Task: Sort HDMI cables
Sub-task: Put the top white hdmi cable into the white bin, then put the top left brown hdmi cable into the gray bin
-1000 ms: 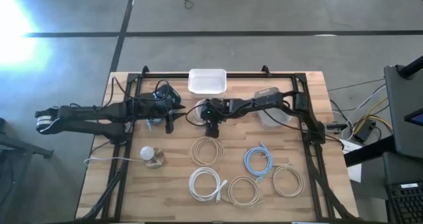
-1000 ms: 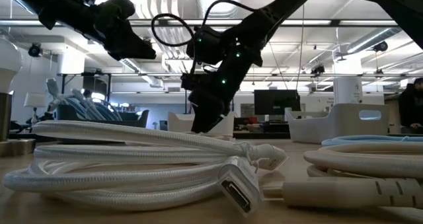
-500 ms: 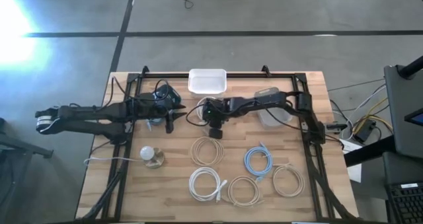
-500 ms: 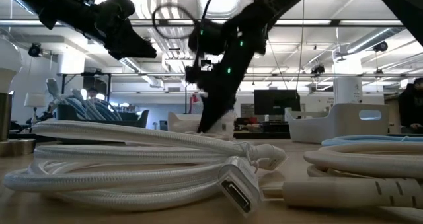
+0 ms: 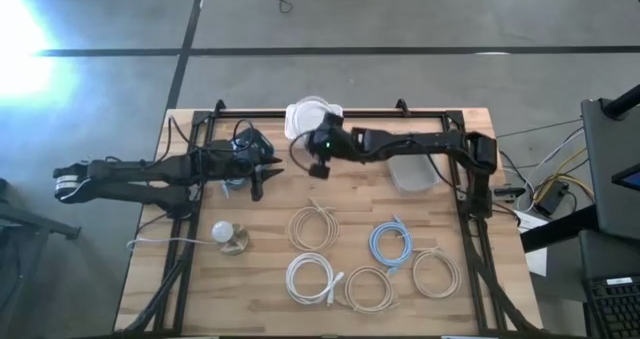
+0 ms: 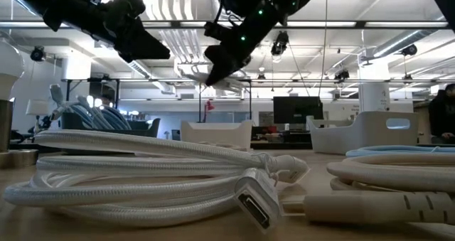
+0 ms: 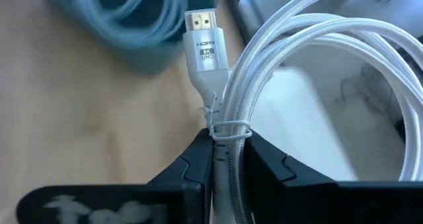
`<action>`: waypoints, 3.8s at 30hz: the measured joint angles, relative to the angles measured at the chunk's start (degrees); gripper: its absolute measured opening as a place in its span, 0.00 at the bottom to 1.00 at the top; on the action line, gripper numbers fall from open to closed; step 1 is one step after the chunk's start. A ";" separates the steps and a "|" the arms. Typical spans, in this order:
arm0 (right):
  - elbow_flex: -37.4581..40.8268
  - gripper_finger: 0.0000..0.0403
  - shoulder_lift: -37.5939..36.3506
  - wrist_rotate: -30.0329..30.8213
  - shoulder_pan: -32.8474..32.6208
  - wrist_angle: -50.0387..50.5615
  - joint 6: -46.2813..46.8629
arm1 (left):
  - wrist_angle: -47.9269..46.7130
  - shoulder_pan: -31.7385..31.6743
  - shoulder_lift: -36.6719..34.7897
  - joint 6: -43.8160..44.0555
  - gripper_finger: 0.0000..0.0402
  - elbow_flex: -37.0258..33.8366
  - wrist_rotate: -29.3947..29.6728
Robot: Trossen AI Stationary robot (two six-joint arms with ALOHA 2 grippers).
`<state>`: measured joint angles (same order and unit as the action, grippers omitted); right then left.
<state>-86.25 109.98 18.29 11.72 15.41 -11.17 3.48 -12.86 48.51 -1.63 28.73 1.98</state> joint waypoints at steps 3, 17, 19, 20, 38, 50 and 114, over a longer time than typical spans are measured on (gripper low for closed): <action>-0.01 0.15 1.02 -2.31 2.33 -6.56 -1.30 | 0.08 0.00 0.00 0.04 0.34 0.00 0.00; -0.43 0.15 14.03 -2.86 8.93 -18.19 4.00 | -0.02 0.00 0.00 0.15 0.34 0.00 -0.02; -0.61 0.15 14.38 -2.85 9.02 -19.17 4.06 | -0.03 0.00 0.00 0.15 0.34 0.00 -0.02; -0.76 0.16 14.51 -2.43 9.09 -19.75 4.11 | -0.02 0.00 0.00 0.15 0.34 0.00 -0.01; -0.71 0.38 14.64 -1.67 10.11 -18.73 7.32 | -0.08 0.00 0.00 0.31 0.34 -0.04 0.00; -0.65 0.45 8.90 -2.46 6.00 -9.90 5.89 | -0.17 -0.01 0.00 0.44 0.34 -0.04 -0.02; 2.53 0.11 -0.14 -3.42 -11.30 29.09 23.05 | -3.24 0.04 0.02 3.27 0.34 -1.90 0.52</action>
<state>-83.71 109.84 14.88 0.41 44.49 11.88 0.24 -12.82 48.53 1.64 26.83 2.50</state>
